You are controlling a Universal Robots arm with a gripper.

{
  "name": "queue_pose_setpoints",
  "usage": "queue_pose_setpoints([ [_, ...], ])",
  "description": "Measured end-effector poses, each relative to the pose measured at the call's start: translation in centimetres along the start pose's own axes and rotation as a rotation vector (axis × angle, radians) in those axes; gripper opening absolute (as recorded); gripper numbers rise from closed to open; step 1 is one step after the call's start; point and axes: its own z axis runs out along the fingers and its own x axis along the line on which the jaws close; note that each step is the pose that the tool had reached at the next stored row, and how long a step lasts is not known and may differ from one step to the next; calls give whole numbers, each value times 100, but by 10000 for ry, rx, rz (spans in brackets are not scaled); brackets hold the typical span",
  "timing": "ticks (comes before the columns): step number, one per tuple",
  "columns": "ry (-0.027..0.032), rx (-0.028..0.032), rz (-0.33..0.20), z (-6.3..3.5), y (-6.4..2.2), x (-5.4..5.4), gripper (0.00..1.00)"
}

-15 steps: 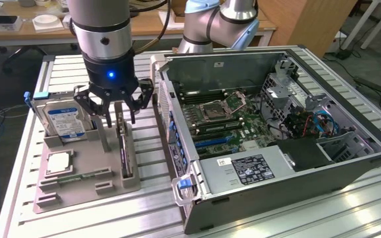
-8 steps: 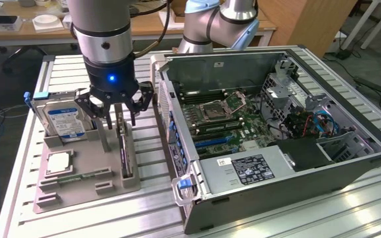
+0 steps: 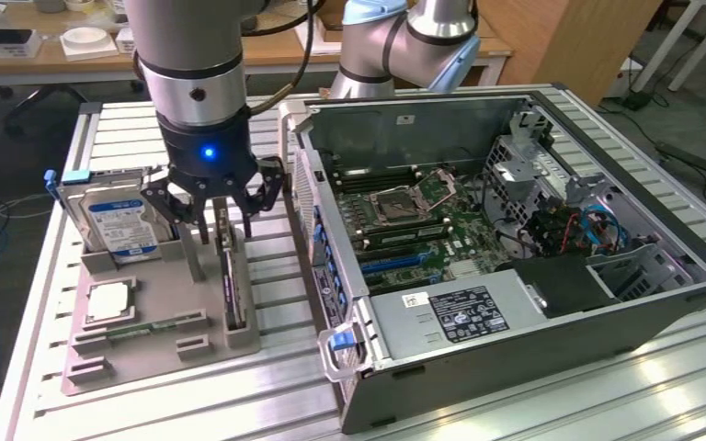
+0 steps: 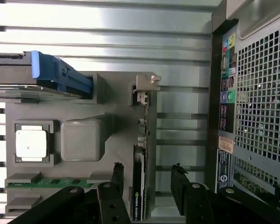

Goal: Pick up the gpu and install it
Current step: 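Pick up the gpu and move the gpu toward the slot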

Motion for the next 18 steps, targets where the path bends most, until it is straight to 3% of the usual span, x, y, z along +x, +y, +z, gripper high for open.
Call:
queue_pose_setpoints([
  [18, -1, 0, 0, 168, -6, 1, 53],
])
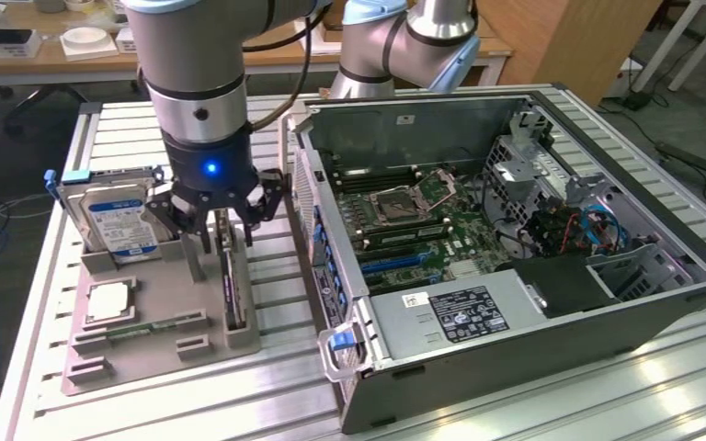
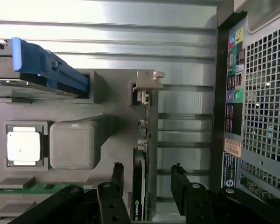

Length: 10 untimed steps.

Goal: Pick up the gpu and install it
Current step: 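Pick up the gpu and move the gpu toward the slot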

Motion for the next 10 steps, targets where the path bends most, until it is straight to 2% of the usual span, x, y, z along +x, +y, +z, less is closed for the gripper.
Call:
queue_pose_setpoints([
  [10, 1, 2, -1, 79, -20, 0, 53],
])
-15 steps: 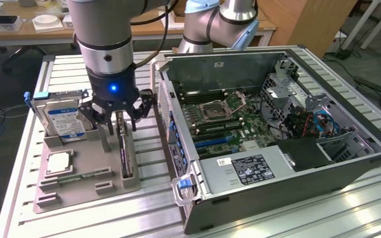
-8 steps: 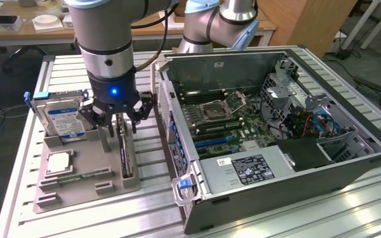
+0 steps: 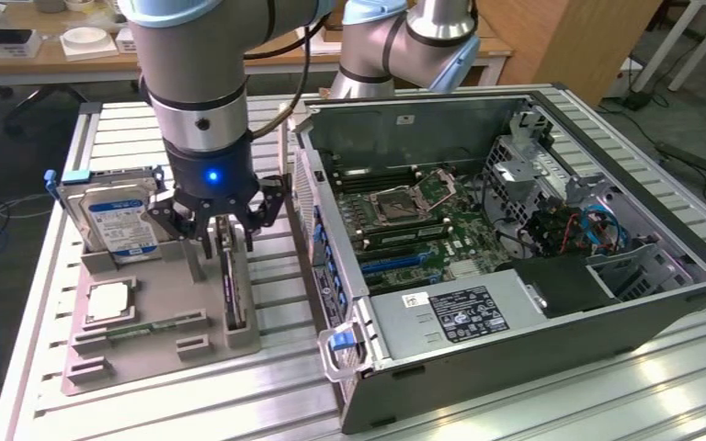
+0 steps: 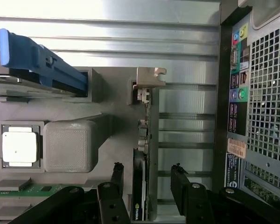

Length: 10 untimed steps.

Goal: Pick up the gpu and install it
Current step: 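Pick up the gpu and move the gpu toward the slot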

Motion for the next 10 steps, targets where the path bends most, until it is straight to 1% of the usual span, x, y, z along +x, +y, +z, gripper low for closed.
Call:
queue_pose_setpoints([
  [8, -1, -2, 1, 28, -80, 2, 53],
  [10, -2, -14, 1, 34, -98, 5, 53],
])
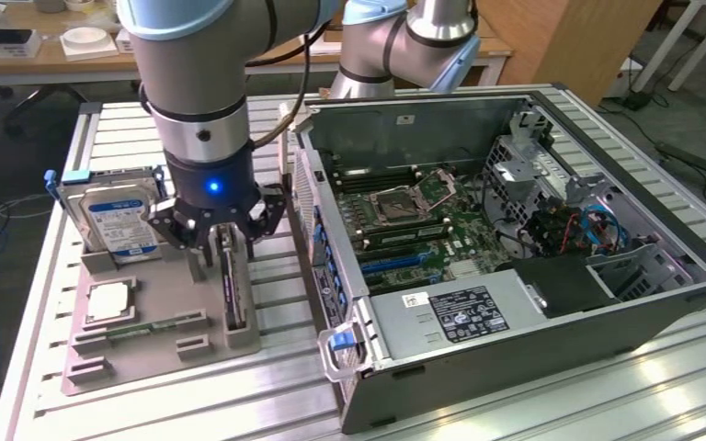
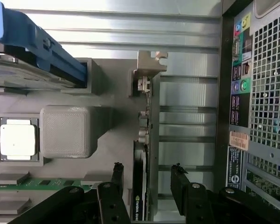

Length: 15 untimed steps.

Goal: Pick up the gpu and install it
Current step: 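Pick up the gpu and move the gpu toward the slot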

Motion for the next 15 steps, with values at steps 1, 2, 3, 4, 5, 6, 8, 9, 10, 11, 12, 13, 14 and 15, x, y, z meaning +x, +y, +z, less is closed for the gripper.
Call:
queue_pose_setpoints([
  [1, -1, -4, 1, 3, -6, 4, 53],
  [2, 0, -4, 2, 8, -9, 8, 53],
  [3, -1, -5, 3, 14, -11, 9, 53],
  [4, -1, -5, 2, 19, -13, 9, 53],
  [5, 0, -4, 6, 25, -14, 9, 53],
  [6, 0, -4, 19, 30, -15, 10, 53],
  [8, 0, -2, 64, 39, -17, 11, 53],
  [9, -1, -2, 78, 45, -18, 13, 53],
  [10, -2, -3, 85, 51, -20, 15, 53],
  [11, -3, -4, 87, 58, -20, 20, 53],
  [12, -3, -3, 89, 65, -20, 25, 53],
  [13, -3, -4, 89, 72, -20, 28, 53],
  [14, -4, -4, 87, 81, -21, 29, 53],
  [15, -3, -4, 87, 88, -21, 30, 53],
])
